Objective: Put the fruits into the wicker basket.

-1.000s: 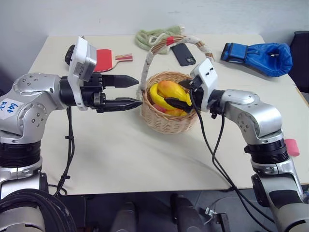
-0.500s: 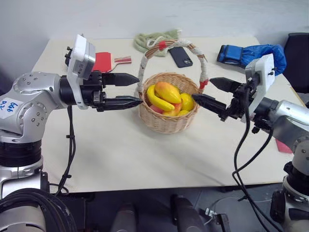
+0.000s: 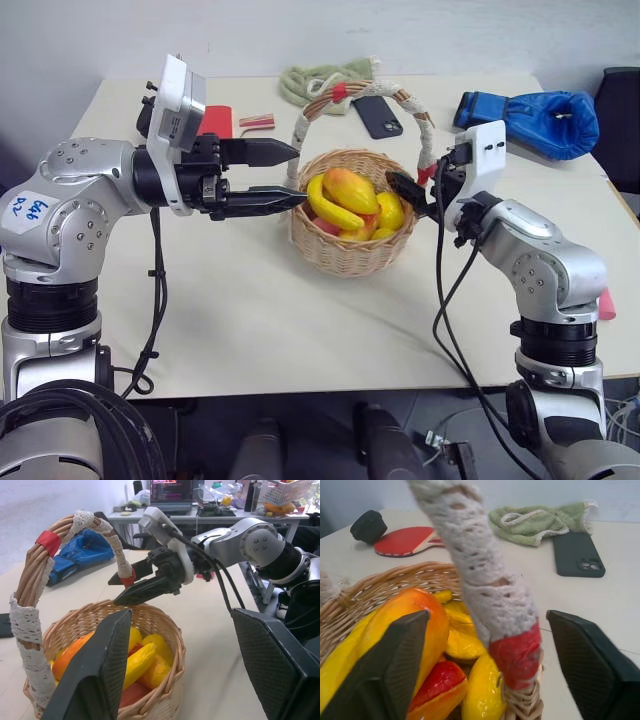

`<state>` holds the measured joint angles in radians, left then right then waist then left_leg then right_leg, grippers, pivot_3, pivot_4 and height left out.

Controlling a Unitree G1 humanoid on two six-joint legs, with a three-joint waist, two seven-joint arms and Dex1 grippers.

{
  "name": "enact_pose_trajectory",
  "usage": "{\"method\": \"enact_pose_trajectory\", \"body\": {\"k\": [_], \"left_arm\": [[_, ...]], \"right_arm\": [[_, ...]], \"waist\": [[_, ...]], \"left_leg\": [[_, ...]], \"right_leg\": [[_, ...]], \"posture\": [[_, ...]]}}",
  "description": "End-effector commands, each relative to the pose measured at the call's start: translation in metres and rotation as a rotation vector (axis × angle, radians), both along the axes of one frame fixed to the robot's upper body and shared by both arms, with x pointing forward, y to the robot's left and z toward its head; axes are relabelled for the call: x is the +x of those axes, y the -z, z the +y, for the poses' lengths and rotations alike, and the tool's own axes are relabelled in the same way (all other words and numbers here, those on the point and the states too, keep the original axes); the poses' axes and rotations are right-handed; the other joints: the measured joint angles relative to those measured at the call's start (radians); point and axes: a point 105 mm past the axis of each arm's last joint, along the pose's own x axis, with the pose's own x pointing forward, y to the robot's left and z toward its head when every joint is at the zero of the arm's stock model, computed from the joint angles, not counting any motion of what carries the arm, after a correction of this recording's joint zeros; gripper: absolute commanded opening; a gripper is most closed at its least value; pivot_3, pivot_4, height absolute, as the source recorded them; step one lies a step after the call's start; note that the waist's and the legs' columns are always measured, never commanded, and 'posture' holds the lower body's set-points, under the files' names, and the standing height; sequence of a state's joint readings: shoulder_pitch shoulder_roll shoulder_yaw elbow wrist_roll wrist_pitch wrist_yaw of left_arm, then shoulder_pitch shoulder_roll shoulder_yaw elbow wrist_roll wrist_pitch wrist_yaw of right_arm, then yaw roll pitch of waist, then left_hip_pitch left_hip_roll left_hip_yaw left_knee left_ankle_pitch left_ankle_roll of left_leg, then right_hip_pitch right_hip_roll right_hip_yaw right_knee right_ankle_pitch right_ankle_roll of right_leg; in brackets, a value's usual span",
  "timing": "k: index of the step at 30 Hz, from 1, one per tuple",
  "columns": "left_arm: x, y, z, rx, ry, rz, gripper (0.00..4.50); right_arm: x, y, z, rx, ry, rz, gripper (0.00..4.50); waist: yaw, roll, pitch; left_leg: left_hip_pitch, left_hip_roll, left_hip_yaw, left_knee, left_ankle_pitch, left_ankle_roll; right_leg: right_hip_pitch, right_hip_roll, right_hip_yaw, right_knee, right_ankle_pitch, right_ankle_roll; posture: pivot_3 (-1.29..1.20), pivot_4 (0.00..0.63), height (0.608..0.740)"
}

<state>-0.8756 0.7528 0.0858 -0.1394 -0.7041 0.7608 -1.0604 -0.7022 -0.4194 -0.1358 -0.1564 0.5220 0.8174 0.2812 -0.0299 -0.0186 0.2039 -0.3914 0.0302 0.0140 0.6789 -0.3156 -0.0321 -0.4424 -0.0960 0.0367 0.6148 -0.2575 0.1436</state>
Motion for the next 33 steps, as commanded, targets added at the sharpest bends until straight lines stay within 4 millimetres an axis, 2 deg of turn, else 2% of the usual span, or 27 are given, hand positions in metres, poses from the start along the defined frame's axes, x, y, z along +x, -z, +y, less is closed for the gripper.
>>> {"method": "enact_pose_trajectory", "body": {"k": [1, 7, 9, 11, 15, 19, 21, 24, 28, 31, 33], "left_arm": [[-0.006, -0.011, 0.001, -0.015, 0.003, -0.055, 3.31], [-0.005, -0.010, 0.001, -0.021, 0.000, -0.054, 3.31], [-0.004, -0.010, 0.000, -0.023, 0.005, -0.055, 3.31], [-0.004, -0.011, -0.001, -0.025, 0.010, -0.056, 3.31], [-0.003, -0.012, -0.003, -0.034, 0.023, -0.056, 3.31], [-0.001, -0.012, -0.006, -0.051, 0.036, -0.056, 3.31], [0.001, -0.013, -0.007, -0.068, 0.037, -0.054, 3.31], [0.003, -0.013, -0.010, -0.077, 0.055, -0.046, 3.31], [0.003, -0.012, -0.013, -0.077, 0.071, -0.044, 3.31], [0.005, -0.014, -0.017, -0.081, 0.085, -0.047, 3.31], [0.005, -0.014, -0.018, -0.083, 0.092, -0.046, 3.31]], "right_arm": [[-0.004, -0.022, -0.001, 0.020, -0.003, -0.094, 2.55], [-0.008, -0.026, 0.001, 0.029, -0.013, -0.118, 0.49], [-0.012, -0.030, -0.002, 0.020, -0.008, -0.137, 0.25], [-0.016, -0.036, -0.016, 0.003, 0.036, -0.164, 0.25], [-0.034, -0.055, -0.090, -0.066, 0.301, -0.251, 0.25], [-0.061, -0.060, -0.164, -0.116, 0.550, -0.271, 0.25], [-0.071, -0.056, -0.186, -0.123, 0.625, -0.256, 0.25], [-0.078, -0.045, -0.202, -0.109, 0.678, -0.234, 0.25], [-0.078, -0.033, -0.203, -0.098, 0.684, -0.213, 0.25], [-0.075, -0.003, -0.202, -0.091, 0.685, -0.137, 1.23], [-0.077, 0.004, -0.200, -0.086, 0.677, -0.121, 1.89]], "waist": [[0.000, 0.000, 0.000], [-0.003, 0.000, 0.000], [-0.001, 0.000, 0.000], [0.000, 0.000, 0.000], [0.019, 0.000, 0.000], [0.035, 0.000, 0.000], [0.032, 0.000, 0.000], [0.020, 0.000, 0.000], [-0.007, 0.001, 0.000], [-0.007, 0.001, 0.000], [-0.003, 0.001, 0.000]], "left_leg": [[0.000, 0.000, 0.000, 0.000, 0.000, 0.000], [0.000, 0.000, 0.000, 0.000, 0.000, 0.000], [0.000, 0.000, 0.000, 0.000, 0.000, 0.000], [0.000, 0.000, 0.000, 0.000, 0.000, 0.000], [-0.003, 0.000, -0.001, 0.000, 0.000, 0.000], [-0.004, -0.001, -0.001, 0.001, -0.001, 0.002], [-0.004, -0.001, 0.000, 0.001, -0.001, 0.002], [-0.003, -0.001, 0.000, 0.001, -0.001, 0.002], [0.002, -0.001, 0.002, 0.000, 0.000, 0.002], [0.004, -0.001, 0.002, 0.000, 0.000, 0.002], [0.004, -0.001, 0.002, 0.000, 0.000, 0.002]], "right_leg": [[0.000, 0.000, 0.000, 0.000, 0.000, 0.000], [0.000, 0.000, 0.000, 0.001, 0.000, 0.000], [0.000, 0.000, 0.000, 0.001, 0.000, 0.000], [0.000, 0.000, 0.000, 0.001, 0.000, 0.000], [0.000, -0.001, -0.001, -0.002, 0.000, 0.000], [0.000, -0.001, -0.001, -0.004, 0.000, 0.000], [0.000, -0.001, -0.001, -0.004, 0.000, 0.000], [0.000, -0.001, -0.001, -0.003, 0.000, 0.001], [0.000, 0.001, 0.003, -0.002, 0.000, 0.001], [0.000, 0.002, 0.005, -0.001, 0.000, 0.001], [0.000, 0.002, 0.005, -0.001, 0.000, 0.001]], "posture": [[0.00, 0.150, 0.740], [0.00, 0.150, 0.740], [0.00, 0.150, 0.740], [0.00, 0.150, 0.740], [0.00, 0.150, 0.740], [0.00, 0.150, 0.740], [0.00, 0.150, 0.740], [0.00, 0.150, 0.740], [0.00, 0.150, 0.740], [0.00, 0.150, 0.740], [0.00, 0.150, 0.740]]}}
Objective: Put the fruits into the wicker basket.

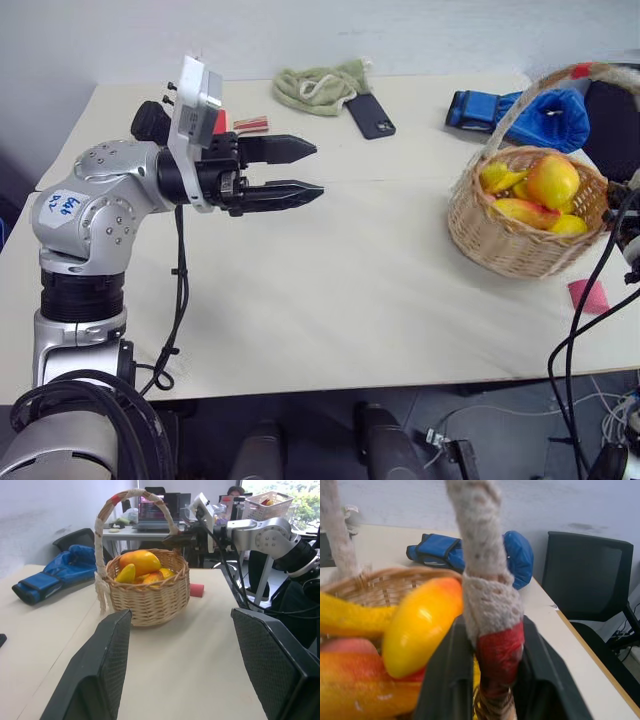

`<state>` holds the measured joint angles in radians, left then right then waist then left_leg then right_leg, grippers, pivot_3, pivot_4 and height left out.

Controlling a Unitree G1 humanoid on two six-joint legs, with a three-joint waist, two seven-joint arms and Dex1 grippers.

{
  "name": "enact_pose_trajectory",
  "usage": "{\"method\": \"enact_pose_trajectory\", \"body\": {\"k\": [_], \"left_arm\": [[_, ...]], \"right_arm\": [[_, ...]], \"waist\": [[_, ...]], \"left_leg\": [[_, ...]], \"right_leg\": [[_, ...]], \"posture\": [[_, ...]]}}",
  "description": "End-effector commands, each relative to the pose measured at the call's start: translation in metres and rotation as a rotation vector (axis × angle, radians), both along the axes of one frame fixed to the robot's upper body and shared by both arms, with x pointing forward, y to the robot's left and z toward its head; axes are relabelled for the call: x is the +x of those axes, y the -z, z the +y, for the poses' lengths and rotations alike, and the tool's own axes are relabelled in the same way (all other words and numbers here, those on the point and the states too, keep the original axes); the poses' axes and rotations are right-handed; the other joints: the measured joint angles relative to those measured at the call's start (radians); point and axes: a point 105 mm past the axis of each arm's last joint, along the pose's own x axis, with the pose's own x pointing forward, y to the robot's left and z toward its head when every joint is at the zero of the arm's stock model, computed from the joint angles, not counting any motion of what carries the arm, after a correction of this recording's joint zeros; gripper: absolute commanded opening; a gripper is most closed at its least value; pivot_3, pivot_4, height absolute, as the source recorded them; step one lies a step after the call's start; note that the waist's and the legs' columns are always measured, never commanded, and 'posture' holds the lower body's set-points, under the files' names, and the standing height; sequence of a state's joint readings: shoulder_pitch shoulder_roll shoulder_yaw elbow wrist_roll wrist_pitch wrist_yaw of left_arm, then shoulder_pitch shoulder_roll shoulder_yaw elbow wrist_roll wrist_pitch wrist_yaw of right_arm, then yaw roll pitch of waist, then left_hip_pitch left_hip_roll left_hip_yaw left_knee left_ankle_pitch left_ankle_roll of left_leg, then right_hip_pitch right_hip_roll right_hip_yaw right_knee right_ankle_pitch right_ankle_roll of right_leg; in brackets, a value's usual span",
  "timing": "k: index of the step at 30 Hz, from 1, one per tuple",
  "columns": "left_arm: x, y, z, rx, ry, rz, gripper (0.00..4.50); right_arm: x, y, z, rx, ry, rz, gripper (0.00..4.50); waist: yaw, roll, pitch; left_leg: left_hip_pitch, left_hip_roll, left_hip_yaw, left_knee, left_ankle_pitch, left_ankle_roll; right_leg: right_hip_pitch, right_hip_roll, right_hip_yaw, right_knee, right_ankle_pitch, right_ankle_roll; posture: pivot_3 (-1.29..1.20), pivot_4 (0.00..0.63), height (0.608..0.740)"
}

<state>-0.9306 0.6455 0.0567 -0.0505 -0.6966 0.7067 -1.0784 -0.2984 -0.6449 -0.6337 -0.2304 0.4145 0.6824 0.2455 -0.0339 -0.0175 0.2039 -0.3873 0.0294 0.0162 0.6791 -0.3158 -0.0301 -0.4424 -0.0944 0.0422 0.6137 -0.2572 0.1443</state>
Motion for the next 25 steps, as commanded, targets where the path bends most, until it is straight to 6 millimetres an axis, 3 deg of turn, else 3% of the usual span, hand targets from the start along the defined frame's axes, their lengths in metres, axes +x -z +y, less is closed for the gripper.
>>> {"method": "enact_pose_trajectory", "body": {"k": [1, 7, 11, 16, 19, 20, 23, 25], "left_arm": [[-0.002, -0.011, 0.001, -0.004, 0.006, -0.052, 3.31], [-0.001, -0.011, 0.001, -0.006, 0.010, -0.050, 3.31], [0.000, -0.009, 0.005, -0.003, 0.002, -0.043, 3.31], [0.003, -0.007, 0.021, 0.024, -0.030, -0.038, 3.31], [0.002, -0.009, 0.033, 0.048, -0.039, -0.038, 3.31], [0.002, -0.009, 0.035, 0.051, -0.039, -0.038, 3.31], [0.004, -0.009, 0.046, 0.078, -0.054, -0.037, 3.31], [0.004, -0.008, 0.048, 0.086, -0.052, -0.035, 3.31]], "right_arm": [[-0.007, -0.005, 0.004, -0.017, -0.006, -0.033, 2.25], [-0.024, -0.007, 0.007, -0.051, -0.036, 0.012, 4.37], [-0.053, -0.017, 0.020, -0.156, -0.147, 0.107, 4.44], [-0.109, -0.039, 0.015, -0.201, -0.328, 0.272, 4.44], [-0.149, -0.053, 0.002, -0.142, -0.404, 0.345, 4.44], [-0.156, -0.055, -0.001, -0.132, -0.409, 0.354, 4.44], [-0.178, -0.062, -0.040, -0.079, -0.303, 0.350, 4.44], [-0.182, -0.059, -0.044, -0.072, -0.311, 0.357, 4.44]], "waist": [[0.003, 0.001, 0.000], [0.007, 0.001, 0.000], [0.012, 0.001, 0.000], [0.016, 0.000, 0.000], [0.016, -0.001, 0.000], [0.014, -0.002, 0.000], [0.008, -0.004, 0.000], [0.006, -0.005, 0.000]], "left_leg": [[0.000, 0.000, 0.000, 0.000, 0.000, 0.000], [0.000, 0.000, 0.001, 0.000, 0.000, 0.000], [-0.002, 0.000, 0.000, 0.000, 0.000, 0.001], [0.000, 0.000, 0.000, 0.000, -0.001, 0.002], [0.004, 0.000, -0.002, -0.001, -0.002, 0.004], [0.007, 0.000, -0.002, -0.002, -0.003, 0.005], [0.017, 0.000, -0.002, -0.005, -0.004, 0.005], [0.020, 0.000, -0.002, -0.006, -0.005, 0.004]], "right_leg": [[0.000, 0.000, 0.000, 0.000, 0.000, 0.000], [0.000, 0.000, 0.001, 0.001, 0.000, 0.000], [0.000, 0.000, 0.000, 0.000, 0.000, 0.000], [0.002, 0.000, 0.000, -0.004, 0.000, 0.000], [0.009, 0.000, -0.003, -0.009, 0.000, 0.000], [0.014, 0.001, -0.003, -0.012, 0.000, 0.000], [0.025, 0.000, -0.003, -0.018, 0.000, 0.000], [0.031, 0.000, -0.004, -0.024, -0.001, -0.003]], "posture": [[0.00, 0.150, 0.740], [0.00, 0.150, 0.740], [0.00, 0.150, 0.740], [0.00, 0.150, 0.740], [0.00, 0.150, 0.740], [0.00, 0.150, 0.740], [0.00, 0.150, 0.740], [0.00, 0.150, 0.740]]}}
